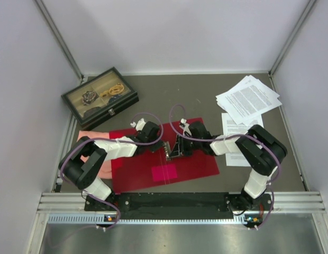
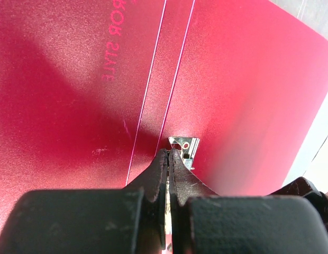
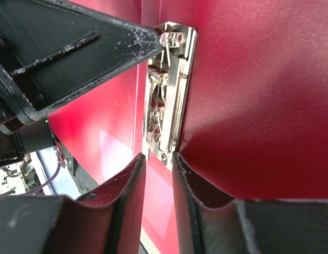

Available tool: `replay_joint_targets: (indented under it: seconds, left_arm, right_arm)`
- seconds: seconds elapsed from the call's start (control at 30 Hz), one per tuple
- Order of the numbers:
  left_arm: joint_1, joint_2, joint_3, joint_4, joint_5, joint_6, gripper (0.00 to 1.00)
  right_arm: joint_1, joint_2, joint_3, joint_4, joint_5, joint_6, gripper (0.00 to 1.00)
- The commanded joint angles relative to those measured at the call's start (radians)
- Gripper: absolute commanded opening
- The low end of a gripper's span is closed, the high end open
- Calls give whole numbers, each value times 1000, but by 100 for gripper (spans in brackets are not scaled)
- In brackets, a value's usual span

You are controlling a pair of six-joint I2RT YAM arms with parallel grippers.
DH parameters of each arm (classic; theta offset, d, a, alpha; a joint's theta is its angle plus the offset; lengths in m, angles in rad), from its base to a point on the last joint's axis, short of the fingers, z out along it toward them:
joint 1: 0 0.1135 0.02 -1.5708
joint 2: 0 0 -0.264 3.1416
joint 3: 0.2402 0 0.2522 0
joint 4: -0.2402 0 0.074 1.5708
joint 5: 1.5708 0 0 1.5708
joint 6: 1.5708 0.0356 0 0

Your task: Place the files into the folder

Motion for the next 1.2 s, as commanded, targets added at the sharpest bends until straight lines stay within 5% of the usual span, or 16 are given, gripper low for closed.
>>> replay_joint_targets:
  seconds: [0.0,0.1,0.73,1.17]
  left_arm:
    - [-11,38,-50,-145,6,-10,0]
    - [-11,33,-55,-147,3,-13,0]
    - [-13,14,-53,-160,-4,-6,0]
    - [-16,26,-41,-157,2,22,0]
  right_arm:
    - [39,-69,-9,19,1,-20,30]
    - [60,-146,10,-127,86,-86,35]
    - [62,-34,37,-58,73,-58,29]
    - [27,1,54,-40,53,-63,9]
